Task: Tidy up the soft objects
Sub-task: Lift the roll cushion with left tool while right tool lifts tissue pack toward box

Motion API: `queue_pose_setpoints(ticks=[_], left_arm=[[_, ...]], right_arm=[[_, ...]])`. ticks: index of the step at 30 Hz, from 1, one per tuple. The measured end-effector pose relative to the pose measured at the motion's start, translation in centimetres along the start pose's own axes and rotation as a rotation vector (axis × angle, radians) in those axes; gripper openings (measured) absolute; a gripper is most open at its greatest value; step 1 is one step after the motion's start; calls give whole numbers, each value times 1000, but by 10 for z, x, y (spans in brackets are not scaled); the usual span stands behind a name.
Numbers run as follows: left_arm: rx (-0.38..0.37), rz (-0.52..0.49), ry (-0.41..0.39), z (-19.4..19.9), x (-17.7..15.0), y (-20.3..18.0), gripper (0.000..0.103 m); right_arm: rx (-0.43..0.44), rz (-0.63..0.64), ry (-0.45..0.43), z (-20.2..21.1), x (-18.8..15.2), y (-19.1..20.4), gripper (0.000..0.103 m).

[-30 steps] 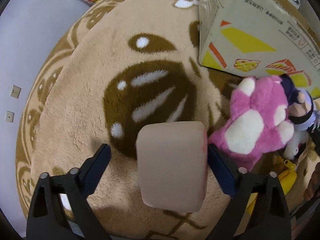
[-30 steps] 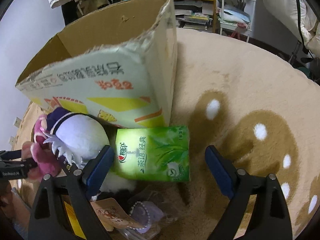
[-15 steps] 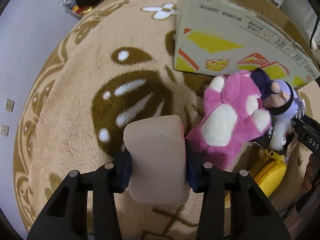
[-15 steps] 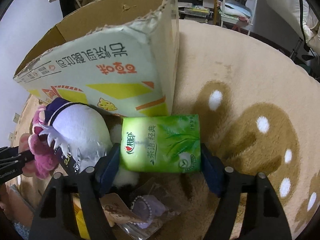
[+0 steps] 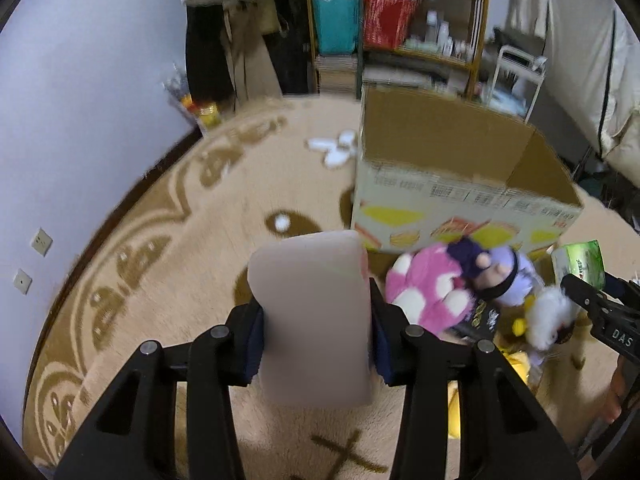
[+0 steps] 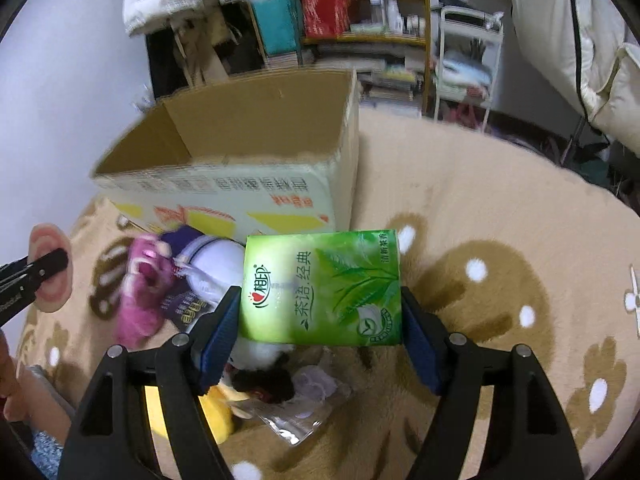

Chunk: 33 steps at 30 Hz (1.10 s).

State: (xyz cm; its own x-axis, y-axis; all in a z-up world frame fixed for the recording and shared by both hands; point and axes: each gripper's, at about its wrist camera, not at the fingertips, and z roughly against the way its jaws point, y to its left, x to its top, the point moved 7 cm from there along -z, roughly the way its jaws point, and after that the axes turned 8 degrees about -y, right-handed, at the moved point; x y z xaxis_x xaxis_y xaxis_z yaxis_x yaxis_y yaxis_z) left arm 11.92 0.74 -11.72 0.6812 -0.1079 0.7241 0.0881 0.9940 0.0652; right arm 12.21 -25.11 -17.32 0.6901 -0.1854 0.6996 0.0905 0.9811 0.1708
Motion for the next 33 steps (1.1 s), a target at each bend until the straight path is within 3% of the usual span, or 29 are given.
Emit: queue_pose_setpoints(ticks=[5, 8, 15, 20, 33], left_arm=[[-5, -29, -128, 28, 16, -5, 43], [-2, -56, -183, 39, 22, -9, 43], [1, -65, -181, 41, 20, -10, 43], [1, -42, -174, 38, 17, -5, 44], [-8, -51, -156, 31, 15, -7, 44]], right_arm=[[37, -3, -84, 24, 11, 1, 79], [54, -10, -90, 24, 12, 4, 79], [93, -31, 50, -18, -5, 9, 79], [103, -41, 102, -39, -15, 12, 80], [109, -89, 85, -54, -8, 11, 81]])
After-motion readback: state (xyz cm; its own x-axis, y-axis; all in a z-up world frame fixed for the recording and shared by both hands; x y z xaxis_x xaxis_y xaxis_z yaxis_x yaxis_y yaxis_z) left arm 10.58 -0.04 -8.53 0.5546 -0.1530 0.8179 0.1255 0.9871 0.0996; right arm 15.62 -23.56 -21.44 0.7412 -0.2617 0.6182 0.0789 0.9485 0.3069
